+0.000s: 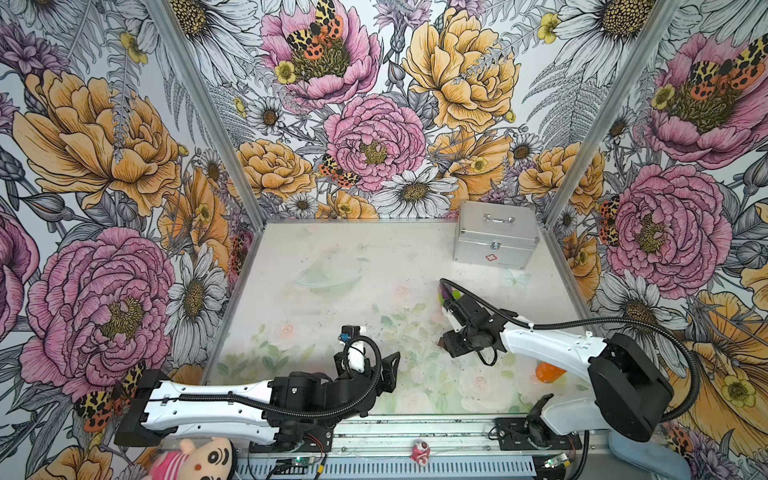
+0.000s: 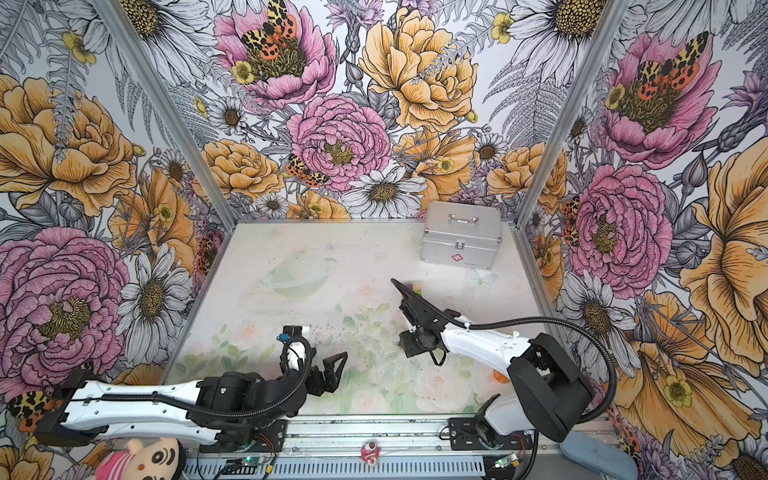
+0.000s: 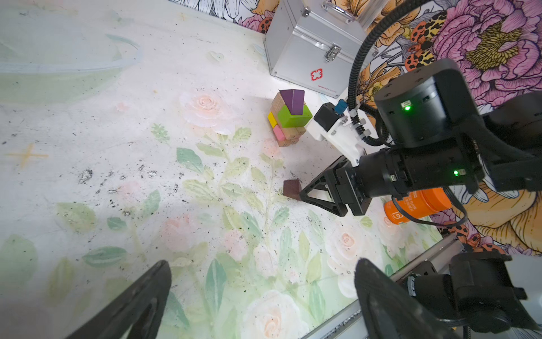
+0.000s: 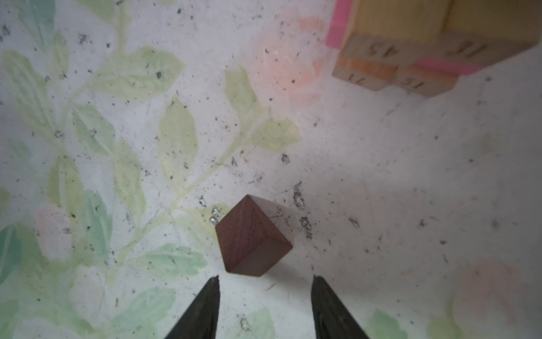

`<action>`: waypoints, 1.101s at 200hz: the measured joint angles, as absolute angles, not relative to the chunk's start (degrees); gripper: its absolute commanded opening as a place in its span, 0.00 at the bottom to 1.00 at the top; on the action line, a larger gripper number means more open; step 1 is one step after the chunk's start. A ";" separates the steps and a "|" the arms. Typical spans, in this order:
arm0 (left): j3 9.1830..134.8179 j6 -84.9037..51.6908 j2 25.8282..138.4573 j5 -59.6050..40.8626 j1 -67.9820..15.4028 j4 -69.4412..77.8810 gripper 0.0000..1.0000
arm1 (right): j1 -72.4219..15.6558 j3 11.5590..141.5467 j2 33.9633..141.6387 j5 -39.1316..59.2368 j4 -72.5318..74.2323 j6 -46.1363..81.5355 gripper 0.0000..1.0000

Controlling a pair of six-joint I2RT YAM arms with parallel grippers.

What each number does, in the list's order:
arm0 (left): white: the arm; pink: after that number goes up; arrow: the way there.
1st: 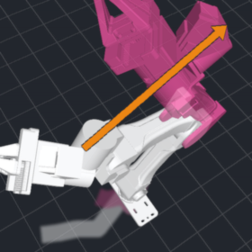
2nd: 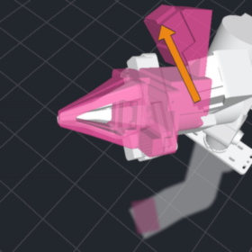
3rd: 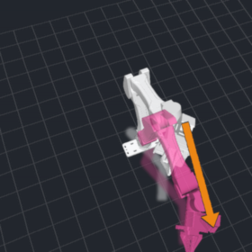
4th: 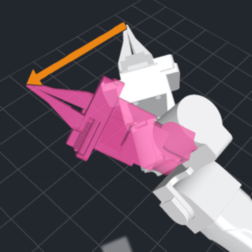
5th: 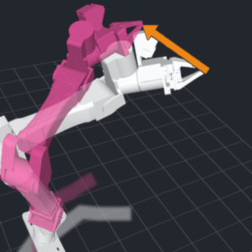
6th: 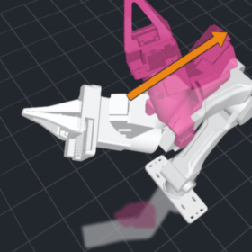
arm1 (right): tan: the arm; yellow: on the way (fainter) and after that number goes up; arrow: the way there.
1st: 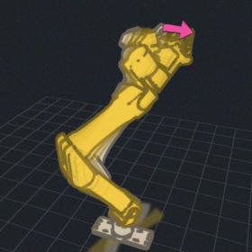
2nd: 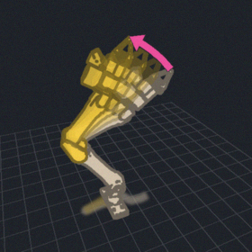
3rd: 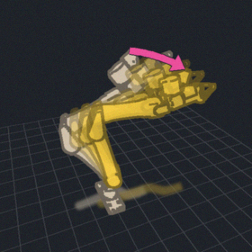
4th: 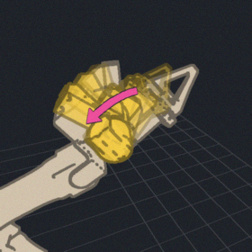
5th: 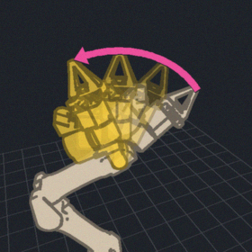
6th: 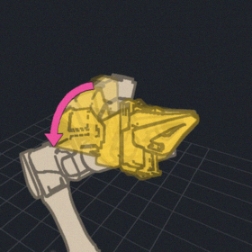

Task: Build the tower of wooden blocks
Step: 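Move the right gripper over the dark brown cube while the left arm draws back, then lower the right gripper and close it on the dark brown cube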

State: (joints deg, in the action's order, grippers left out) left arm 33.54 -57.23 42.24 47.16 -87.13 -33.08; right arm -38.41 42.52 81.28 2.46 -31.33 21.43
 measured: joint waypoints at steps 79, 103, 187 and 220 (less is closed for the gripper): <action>31.38 -56.62 37.23 46.63 -84.44 -33.47 0.99 | -39.59 46.48 86.06 0.58 -31.35 18.76 0.61; 31.11 -56.62 35.94 46.41 -84.18 -33.71 0.99 | -40.25 47.37 87.66 0.38 -31.44 18.24 0.61; 30.15 -56.49 33.98 46.22 -84.12 -34.61 0.99 | -41.60 49.71 91.57 0.23 -32.05 16.93 0.56; 29.50 -56.45 32.21 46.22 -84.07 -34.94 0.99 | -42.85 50.33 92.71 0.01 -32.58 17.10 0.52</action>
State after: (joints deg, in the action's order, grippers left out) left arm 29.50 -56.45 32.21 46.22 -84.07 -34.94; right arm -42.85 50.33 92.71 0.01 -32.58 17.10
